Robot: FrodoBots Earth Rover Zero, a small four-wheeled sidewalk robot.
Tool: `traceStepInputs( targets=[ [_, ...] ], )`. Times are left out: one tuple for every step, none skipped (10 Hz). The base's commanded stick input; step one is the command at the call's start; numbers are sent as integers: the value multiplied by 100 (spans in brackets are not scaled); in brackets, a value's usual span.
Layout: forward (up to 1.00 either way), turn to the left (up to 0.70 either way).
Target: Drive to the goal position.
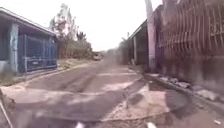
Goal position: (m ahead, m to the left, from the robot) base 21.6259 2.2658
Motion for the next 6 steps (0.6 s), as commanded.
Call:
traceStepInputs(
  targets=[
    [70,1],
    [70,1],
    [70,1],
    [70,1],
    [70,1],
    [70,1]
  ],
)
